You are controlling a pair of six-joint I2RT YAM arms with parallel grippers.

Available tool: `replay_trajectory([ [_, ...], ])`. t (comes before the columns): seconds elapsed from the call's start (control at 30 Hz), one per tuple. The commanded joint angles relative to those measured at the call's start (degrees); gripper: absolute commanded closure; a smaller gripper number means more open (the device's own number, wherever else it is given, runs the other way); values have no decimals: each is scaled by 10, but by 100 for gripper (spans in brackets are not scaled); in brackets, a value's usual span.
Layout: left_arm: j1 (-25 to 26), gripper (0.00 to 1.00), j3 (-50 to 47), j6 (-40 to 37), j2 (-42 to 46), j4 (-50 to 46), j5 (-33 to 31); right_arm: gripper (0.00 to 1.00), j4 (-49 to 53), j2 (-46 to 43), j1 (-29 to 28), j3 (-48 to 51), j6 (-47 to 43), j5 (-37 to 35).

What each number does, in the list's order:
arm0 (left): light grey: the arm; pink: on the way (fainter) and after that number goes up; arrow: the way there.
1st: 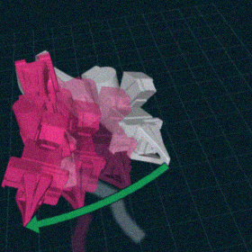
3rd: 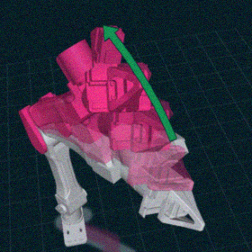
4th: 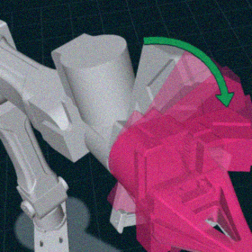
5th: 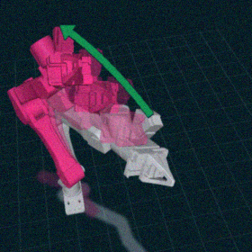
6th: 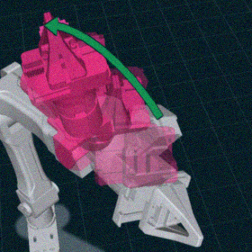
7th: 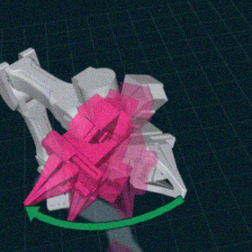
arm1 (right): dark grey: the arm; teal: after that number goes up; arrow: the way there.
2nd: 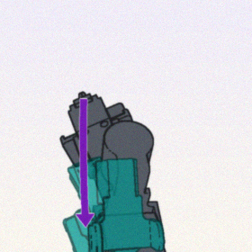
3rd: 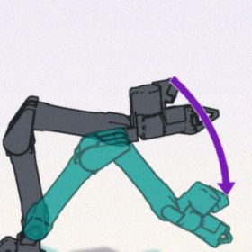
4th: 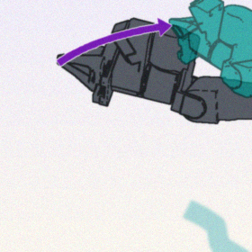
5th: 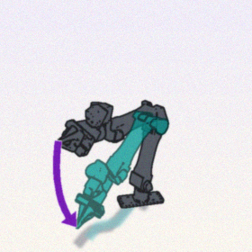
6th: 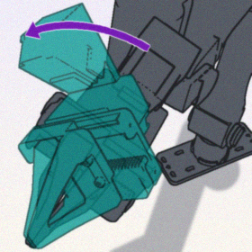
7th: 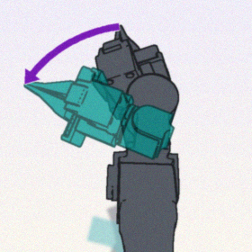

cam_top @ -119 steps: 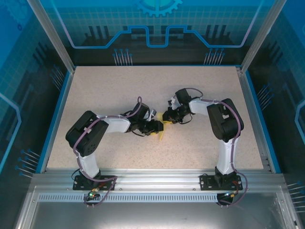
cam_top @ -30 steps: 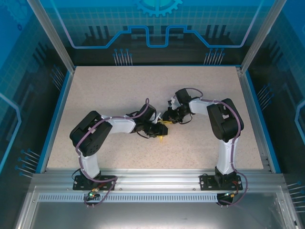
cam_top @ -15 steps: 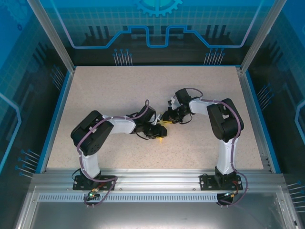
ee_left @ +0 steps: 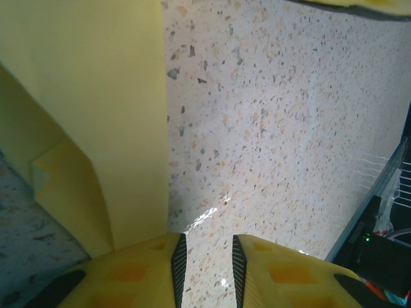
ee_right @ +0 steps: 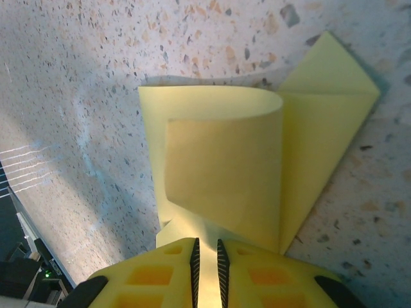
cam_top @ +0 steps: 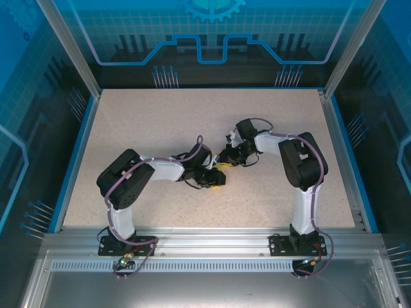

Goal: Fold a paper plane with a square sheet of paper (fold left side to right side)
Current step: Fold the wing for the fifth time at the center of the table.

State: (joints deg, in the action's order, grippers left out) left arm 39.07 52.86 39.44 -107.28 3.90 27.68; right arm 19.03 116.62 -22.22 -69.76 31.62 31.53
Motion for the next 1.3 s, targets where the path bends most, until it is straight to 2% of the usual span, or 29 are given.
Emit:
replay_trajectory([
  [0.0,34,70,-26,-12,9,-67,0,81,31,32,-12,7,-6,-38],
  [0.3,72,70,-37,-10,24,-95,-12,81,31,33,-12,7,-4,-40],
  [0.87,107,71,-62,1,63,-92,-11,81,29,33,-12,12,-3,-43],
  [0.97,98,71,-61,2,113,-86,-12,81,30,31,-12,11,-4,-41],
  [1.1,60,69,-47,-3,156,-89,-11,81,30,28,-12,12,-4,-41],
  [1.27,40,68,-14,-21,120,-91,2,81,28,28,-12,12,-3,-39],
])
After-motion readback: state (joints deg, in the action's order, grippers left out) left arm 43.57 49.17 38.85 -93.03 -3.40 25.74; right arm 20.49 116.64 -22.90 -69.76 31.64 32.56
